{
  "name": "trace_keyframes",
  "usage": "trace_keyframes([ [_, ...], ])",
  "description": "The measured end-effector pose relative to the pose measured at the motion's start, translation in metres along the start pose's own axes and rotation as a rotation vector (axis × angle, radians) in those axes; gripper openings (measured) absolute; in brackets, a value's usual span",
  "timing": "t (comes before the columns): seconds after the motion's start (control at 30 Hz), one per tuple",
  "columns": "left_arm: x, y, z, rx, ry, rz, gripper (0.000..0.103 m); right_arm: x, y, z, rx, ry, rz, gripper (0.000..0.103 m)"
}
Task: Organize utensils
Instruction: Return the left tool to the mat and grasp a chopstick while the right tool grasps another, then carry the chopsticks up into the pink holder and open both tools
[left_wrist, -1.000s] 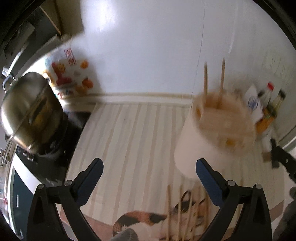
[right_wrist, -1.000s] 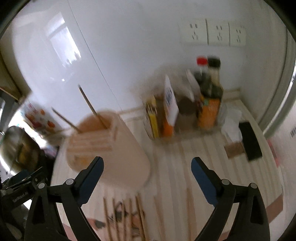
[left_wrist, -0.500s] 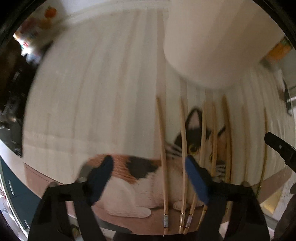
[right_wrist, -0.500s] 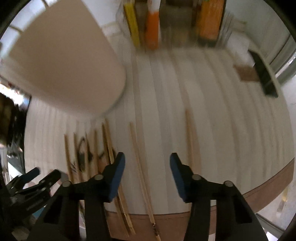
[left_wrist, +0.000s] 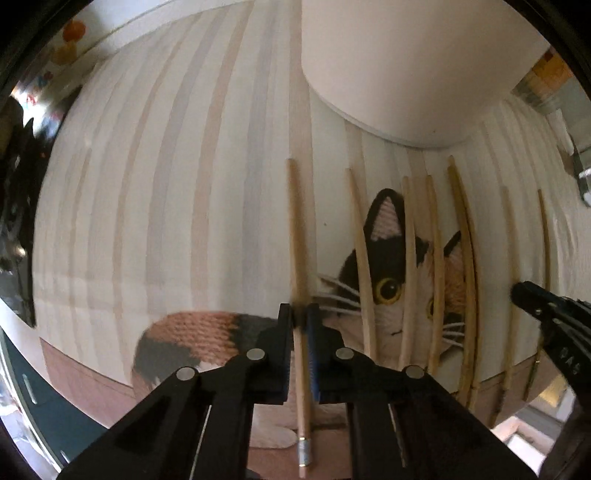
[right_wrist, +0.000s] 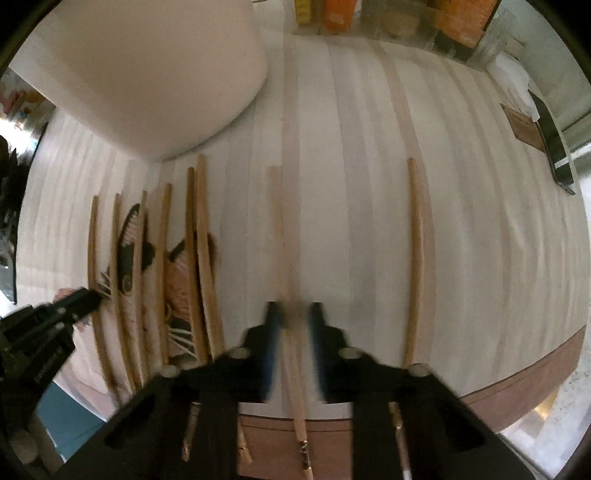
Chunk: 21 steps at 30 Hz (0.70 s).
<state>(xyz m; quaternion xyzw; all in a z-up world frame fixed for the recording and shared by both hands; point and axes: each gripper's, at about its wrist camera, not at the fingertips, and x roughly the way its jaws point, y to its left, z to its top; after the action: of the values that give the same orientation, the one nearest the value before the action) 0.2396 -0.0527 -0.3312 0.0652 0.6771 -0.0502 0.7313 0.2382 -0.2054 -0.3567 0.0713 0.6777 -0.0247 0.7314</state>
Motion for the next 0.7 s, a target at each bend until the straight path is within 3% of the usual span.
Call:
trace_keyframes([
  [0.33,0.003,-0.017,0.002,0.042,-0.017,0.036,0.005,0.001,-0.031,-0.023,0.059,0.043,0.019,0.007],
  [0.5,0.003,-0.011,0.000,0.026,-0.010,0.024,0.006,0.003,-0.040,-0.019,0.046,0.066,-0.007,0.007],
  [0.7,0.000,0.003,0.006,0.007,0.002,0.017,0.008,0.016,-0.006,0.000,0.012,0.078,-0.057,0.008],
])
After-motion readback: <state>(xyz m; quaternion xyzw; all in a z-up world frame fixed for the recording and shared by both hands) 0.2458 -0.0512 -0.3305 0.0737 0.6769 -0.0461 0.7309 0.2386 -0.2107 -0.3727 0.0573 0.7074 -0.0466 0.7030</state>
